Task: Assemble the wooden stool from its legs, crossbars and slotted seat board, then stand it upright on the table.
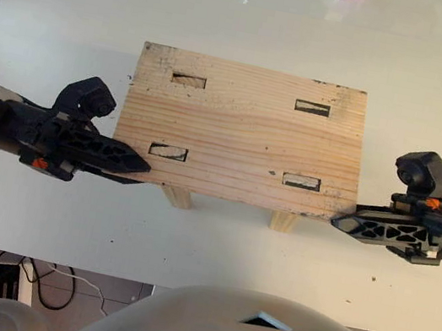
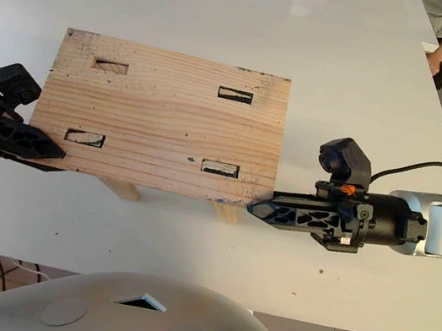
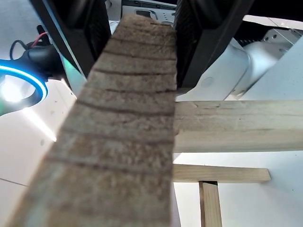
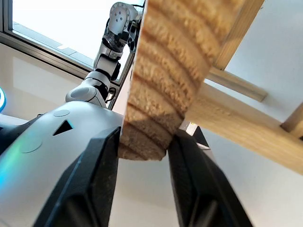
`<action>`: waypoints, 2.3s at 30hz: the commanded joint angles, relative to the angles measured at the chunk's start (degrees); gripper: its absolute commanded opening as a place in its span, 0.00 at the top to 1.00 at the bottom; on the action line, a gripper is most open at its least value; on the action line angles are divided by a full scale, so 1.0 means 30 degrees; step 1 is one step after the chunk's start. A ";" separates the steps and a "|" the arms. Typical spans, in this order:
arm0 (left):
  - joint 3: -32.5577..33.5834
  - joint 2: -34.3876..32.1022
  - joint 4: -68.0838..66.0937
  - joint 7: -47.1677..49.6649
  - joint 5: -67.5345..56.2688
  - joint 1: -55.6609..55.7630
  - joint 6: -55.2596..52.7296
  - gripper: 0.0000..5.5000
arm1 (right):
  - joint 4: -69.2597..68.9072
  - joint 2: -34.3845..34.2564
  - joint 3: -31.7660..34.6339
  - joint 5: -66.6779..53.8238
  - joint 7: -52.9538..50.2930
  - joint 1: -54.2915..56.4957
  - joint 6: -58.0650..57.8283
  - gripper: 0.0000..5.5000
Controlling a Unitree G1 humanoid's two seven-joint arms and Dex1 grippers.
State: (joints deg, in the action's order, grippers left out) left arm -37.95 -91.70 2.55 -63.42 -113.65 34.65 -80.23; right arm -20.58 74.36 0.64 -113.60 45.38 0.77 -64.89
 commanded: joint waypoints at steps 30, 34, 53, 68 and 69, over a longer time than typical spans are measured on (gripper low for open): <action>1.6324 0.4444 0.0110 0.3890 0.1613 -1.4488 -0.1393 0.16 | 0.0462 -0.0153 0.4286 0.0202 -0.3073 -0.5412 -0.0321 0.06; 1.6768 0.8256 0.0158 0.8822 0.4845 -1.4619 0.3056 0.16 | 0.0652 -0.2541 0.4423 0.2743 -0.7829 -0.6159 0.2151 0.06; 1.2107 2.0338 -0.5065 1.7669 2.8366 -1.1688 2.1527 0.16 | 1.1789 -1.5284 -0.3440 3.1021 -1.6428 -0.0451 1.8930 0.06; 1.3418 2.5473 -1.1089 1.8593 3.3713 -0.9243 3.0489 0.16 | 1.8790 -1.9868 -0.0681 3.4146 -1.4704 0.2645 2.5564 0.06; 1.3551 2.5639 -1.1320 1.8775 3.3921 -0.9128 3.0716 0.16 | 1.9041 -1.9866 -0.0670 3.4439 -1.4592 0.2791 2.5715 0.06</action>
State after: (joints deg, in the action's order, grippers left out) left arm 2.63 -16.20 -28.35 -8.58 -14.11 7.49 12.14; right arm 32.88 15.85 -1.14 -12.29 0.17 10.14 13.52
